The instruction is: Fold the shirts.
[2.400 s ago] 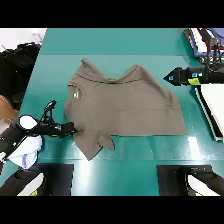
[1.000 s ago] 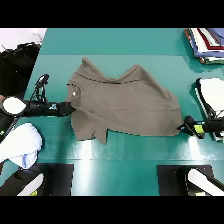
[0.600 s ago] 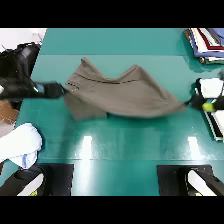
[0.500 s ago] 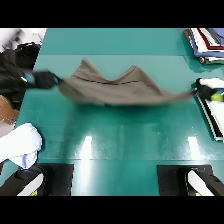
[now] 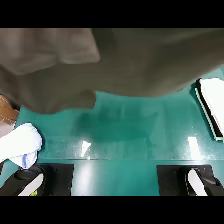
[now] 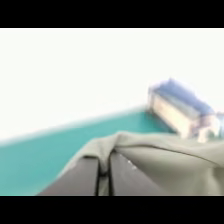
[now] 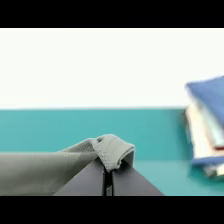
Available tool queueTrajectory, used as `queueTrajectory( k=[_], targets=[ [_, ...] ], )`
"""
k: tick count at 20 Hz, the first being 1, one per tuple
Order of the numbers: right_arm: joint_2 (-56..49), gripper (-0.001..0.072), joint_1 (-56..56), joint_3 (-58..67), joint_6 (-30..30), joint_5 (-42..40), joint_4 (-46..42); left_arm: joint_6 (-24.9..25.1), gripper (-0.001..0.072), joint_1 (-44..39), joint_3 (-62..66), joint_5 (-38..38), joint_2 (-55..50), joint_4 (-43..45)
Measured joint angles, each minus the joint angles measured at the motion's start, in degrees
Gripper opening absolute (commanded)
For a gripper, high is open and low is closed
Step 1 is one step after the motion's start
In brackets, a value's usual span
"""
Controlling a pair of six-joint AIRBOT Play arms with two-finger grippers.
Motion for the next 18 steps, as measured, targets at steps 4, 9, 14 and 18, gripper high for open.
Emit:
queueTrajectory(
  k=[4, 9, 14, 18],
  targets=[
    [-2.7, 0.0014, -4.7, 8.9, -0.3, 4.9, 0.5, -0.5, 0.0027, 0.0, 0.7, 1.6, 0.5, 1.6],
    [-12.9, 0.0014, -2.3, 13.3, 0.7, 12.4, 1.3, -0.9, 0.0028, 0.0, -14.6, 2.3, -0.7, 7.8],
    [-27.6, 0.0014, 6.5, 5.5, 2.7, 16.5, -1.5, -0.9, 0.0028, 0.0, -32.2, 2.9, -10.3, 9.9],
    [-40.8, 0.0014, 11.1, -1.7, 3.7, 14.8, -3.8, 0.7, 0.0028, 0.0, -38.2, 7.8, -23.5, 10.3]
  ],
)
